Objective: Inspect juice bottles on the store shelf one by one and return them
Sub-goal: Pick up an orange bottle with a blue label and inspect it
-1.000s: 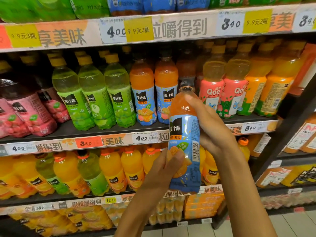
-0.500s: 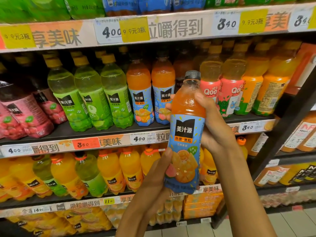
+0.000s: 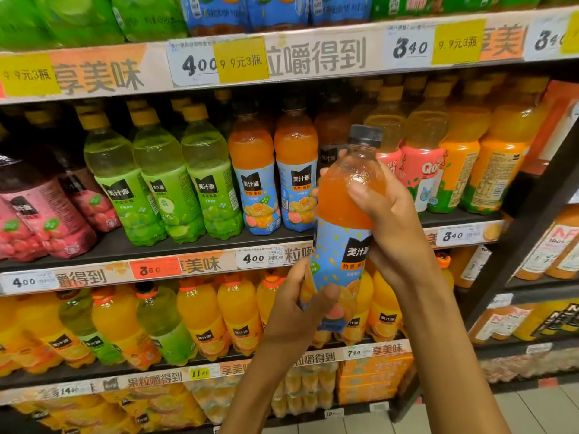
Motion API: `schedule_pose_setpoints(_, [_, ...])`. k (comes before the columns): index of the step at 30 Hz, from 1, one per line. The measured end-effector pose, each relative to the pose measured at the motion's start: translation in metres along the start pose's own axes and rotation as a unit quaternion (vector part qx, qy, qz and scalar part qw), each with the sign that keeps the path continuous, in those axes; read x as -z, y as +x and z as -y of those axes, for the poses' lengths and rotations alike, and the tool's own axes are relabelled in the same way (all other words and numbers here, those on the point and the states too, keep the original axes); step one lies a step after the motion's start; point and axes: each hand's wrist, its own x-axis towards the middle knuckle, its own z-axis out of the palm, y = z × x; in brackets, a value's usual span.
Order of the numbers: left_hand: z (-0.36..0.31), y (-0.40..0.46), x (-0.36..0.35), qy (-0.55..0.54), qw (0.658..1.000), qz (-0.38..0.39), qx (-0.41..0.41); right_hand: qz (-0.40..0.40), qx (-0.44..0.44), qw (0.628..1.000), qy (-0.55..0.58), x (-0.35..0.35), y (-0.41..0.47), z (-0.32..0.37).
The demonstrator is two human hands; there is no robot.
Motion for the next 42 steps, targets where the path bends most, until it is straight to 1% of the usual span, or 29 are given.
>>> schedule_pose_setpoints(2, [0.003, 0.005, 0.001, -0.017, 1.0, -0.005, -0.004, 0.014, 0.035, 0.999, -0.015, 0.002, -0.001, 0.002])
schedule_pose_setpoints(4, [0.006, 0.012, 0.0, -0.048, 0.998, -0.05, -0.013, 0.009, 0.059, 0.998, -0.026, 0.003, 0.0, 0.004])
schedule_pose_setpoints(6, [0.008, 0.018, -0.004, -0.035, 0.994, -0.097, -0.034, -0.014, 0.084, 0.995, -0.05, 0.004, 0.002, 0.005])
schedule_pose_setpoints(7, [0.008, 0.021, -0.006, -0.013, 0.993, -0.107, -0.047, -0.025, 0.099, 0.992, -0.068, 0.003, 0.003, 0.006])
schedule_pose_setpoints(9, [0.006, 0.027, -0.01, 0.036, 0.992, -0.103, -0.066, -0.04, 0.131, 0.984, -0.118, 0.002, 0.006, 0.007])
schedule_pose_setpoints(12, [0.006, 0.036, -0.016, 0.1, 0.989, -0.065, -0.093, -0.058, 0.162, 0.97, -0.174, 0.004, 0.015, 0.007])
schedule_pose_setpoints(14, [0.01, 0.044, -0.018, 0.145, 0.982, -0.05, -0.107, -0.071, 0.164, 0.967, -0.183, 0.008, 0.022, 0.007])
schedule_pose_setpoints(16, [0.015, 0.053, -0.018, 0.18, 0.974, -0.069, -0.118, -0.074, 0.161, 0.966, -0.188, 0.012, 0.029, 0.005])
schedule_pose_setpoints(20, [0.024, 0.07, -0.017, 0.182, 0.966, -0.137, -0.123, -0.071, 0.162, 0.966, -0.19, 0.017, 0.037, -0.004])
schedule_pose_setpoints(22, [0.03, 0.073, -0.018, 0.18, 0.965, -0.154, -0.117, -0.065, 0.155, 0.969, -0.183, 0.019, 0.041, -0.01])
schedule_pose_setpoints(26, [0.037, 0.075, -0.021, 0.206, 0.953, -0.175, -0.134, -0.065, 0.148, 0.969, -0.188, 0.023, 0.049, -0.016])
schedule_pose_setpoints(28, [0.038, 0.077, -0.024, 0.223, 0.948, -0.184, -0.134, -0.078, 0.157, 0.964, -0.2, 0.024, 0.053, -0.019])
schedule_pose_setpoints(31, [0.038, 0.08, -0.031, 0.245, 0.939, -0.198, -0.139, -0.104, 0.171, 0.962, -0.184, 0.025, 0.055, -0.023])
schedule_pose_setpoints(35, [0.036, 0.085, -0.038, 0.278, 0.92, -0.233, -0.145, -0.135, 0.154, 0.961, -0.183, 0.026, 0.057, -0.025])
schedule_pose_setpoints(37, [0.036, 0.086, -0.041, 0.3, 0.911, -0.244, -0.146, -0.143, 0.16, 0.949, -0.229, 0.028, 0.059, -0.024])
schedule_pose_setpoints(39, [0.036, 0.088, -0.044, 0.317, 0.903, -0.252, -0.144, -0.138, 0.177, 0.929, -0.294, 0.034, 0.059, -0.021])
schedule_pose_setpoints(42, [0.038, 0.092, -0.045, 0.34, 0.89, -0.269, -0.137, -0.078, 0.177, 0.924, -0.33, 0.045, 0.058, -0.019])
